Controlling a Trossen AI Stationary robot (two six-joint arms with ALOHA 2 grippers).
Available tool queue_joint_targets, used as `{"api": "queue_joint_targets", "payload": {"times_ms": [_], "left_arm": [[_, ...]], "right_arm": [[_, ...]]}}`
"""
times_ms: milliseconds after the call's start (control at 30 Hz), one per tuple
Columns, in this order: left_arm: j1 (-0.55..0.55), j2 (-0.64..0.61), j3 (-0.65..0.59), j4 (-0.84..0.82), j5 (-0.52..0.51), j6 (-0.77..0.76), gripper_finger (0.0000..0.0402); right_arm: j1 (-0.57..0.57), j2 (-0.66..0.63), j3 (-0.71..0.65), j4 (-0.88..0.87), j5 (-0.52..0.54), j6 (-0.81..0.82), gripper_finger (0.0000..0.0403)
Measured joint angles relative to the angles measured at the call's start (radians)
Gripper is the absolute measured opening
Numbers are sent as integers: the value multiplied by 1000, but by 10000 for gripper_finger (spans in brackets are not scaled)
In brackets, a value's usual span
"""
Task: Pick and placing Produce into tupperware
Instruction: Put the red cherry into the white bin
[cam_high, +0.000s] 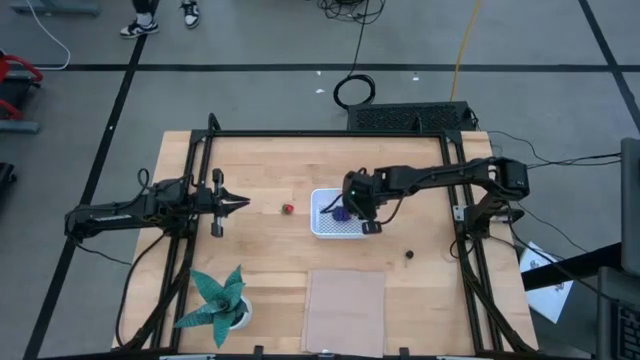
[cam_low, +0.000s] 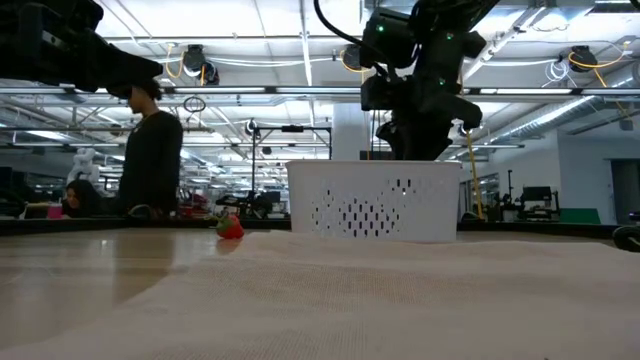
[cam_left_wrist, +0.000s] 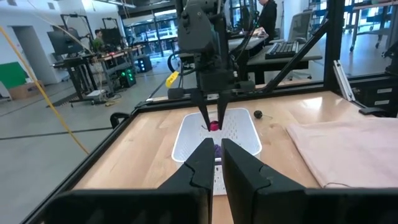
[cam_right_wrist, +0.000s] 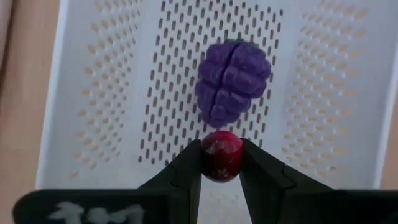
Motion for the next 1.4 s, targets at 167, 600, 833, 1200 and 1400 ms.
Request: {"api": "queue_joint_targets", "payload": {"times_ms": [167,600,833,1200,1400], "left_arm": [[0,0,0,0,0,1,33],[0,0,0,0,0,-2,33],[0,0,0,0,0,1,33],[0,0,0,0,0,-2,33],[0,0,0,-1,0,-2,33]], "right_arm": [[-9,2,0,12,0,34,82],[-9,33,-1,20,-3,45,82],[-9,33,-1,35,-3,57,82],[-8,99,-1,34,-4,51,82],[-9,115,-1,35,-4,46,82]]}}
